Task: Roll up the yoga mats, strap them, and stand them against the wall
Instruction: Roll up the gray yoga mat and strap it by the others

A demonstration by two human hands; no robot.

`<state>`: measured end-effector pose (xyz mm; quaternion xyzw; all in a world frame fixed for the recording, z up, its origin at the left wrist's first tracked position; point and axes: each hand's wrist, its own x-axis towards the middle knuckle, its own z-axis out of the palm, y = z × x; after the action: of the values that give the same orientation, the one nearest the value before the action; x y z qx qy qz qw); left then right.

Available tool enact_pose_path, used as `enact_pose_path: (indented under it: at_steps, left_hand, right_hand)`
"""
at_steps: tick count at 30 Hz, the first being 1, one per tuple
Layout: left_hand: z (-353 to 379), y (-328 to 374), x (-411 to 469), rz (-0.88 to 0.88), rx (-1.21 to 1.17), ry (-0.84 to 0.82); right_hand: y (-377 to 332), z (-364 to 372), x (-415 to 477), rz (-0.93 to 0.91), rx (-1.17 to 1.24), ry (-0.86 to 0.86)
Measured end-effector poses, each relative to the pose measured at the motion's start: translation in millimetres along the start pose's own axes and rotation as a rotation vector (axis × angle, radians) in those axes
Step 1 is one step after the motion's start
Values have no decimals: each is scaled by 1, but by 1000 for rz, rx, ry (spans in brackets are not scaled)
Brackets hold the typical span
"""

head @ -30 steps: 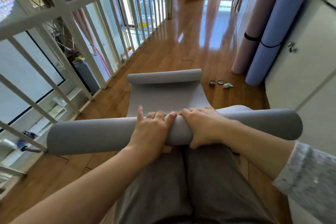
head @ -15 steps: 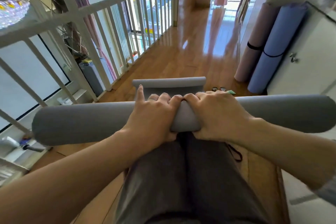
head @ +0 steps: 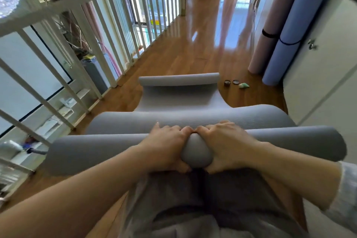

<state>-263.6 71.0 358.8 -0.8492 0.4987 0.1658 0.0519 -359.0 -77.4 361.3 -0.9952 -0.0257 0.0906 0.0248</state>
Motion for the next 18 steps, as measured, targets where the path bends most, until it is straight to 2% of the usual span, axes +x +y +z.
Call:
enact_pose_path:
  at_steps: [3, 5, 8, 10, 12, 14, 16, 18]
  left_hand:
    - [-10, -16, 14, 40, -204, -97]
    - [-13, -21, 15, 34, -255, -81]
    - [-1, -16, 6, -43, 39, 106]
    - [10, -11, 1, -66, 145, 185]
    - [10, -15, 5, -73, 124, 198]
    - [3, -22, 12, -78, 8, 172]
    - [-5, -30, 19, -61, -136, 88]
    - [-14, -34, 26, -23, -194, 4]
  right_hand:
    - [10, -11, 18, -16, 106, -146]
    - [19, -15, 31, -22, 199, -260]
    - [31, -19, 45, 0, 310, -367]
    - [33, -21, 49, 8, 292, -411]
    - [30, -23, 45, 3, 212, -354]
    - [24, -20, 31, 20, 94, -167]
    - [14, -7, 17, 33, -21, 27]
    - [7, 8, 12, 50, -93, 125]
